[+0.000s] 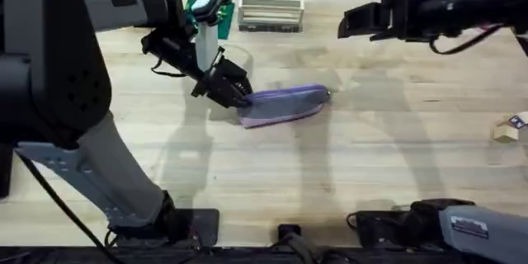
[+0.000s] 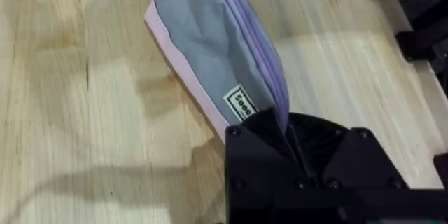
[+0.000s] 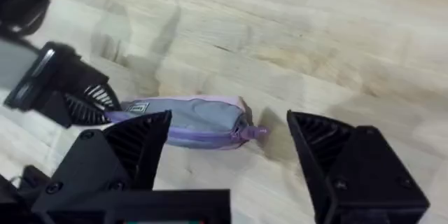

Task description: Unzip the bag, pick up the pens from the table one at a time and place them inside, then zip the bag closed.

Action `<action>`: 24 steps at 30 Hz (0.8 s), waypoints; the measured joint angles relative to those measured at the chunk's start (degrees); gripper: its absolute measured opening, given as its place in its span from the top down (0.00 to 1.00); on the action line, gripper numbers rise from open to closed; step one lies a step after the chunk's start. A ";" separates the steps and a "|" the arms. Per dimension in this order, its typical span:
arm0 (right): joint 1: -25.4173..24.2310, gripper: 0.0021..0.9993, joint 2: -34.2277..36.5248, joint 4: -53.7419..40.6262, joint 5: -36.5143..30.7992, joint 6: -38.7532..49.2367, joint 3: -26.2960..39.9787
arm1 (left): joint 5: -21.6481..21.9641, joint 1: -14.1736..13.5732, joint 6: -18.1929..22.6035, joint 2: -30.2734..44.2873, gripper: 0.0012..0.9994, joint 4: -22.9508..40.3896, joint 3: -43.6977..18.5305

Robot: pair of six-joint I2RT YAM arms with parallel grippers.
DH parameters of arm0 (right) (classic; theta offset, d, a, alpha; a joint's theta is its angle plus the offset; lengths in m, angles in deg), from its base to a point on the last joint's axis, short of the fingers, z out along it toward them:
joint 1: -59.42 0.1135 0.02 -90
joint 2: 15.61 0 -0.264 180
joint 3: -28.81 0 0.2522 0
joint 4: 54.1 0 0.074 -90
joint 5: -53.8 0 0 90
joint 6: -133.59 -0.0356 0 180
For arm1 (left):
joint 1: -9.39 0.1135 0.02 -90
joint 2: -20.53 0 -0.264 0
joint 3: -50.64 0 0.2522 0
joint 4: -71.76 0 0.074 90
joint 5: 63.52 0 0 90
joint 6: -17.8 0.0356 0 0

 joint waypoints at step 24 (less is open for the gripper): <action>0.23 0.00 -18.65 -1.28 -5.44 15.12 0.00 | 0.13 0.39 -0.03 0.00 0.00 -3.15 0.07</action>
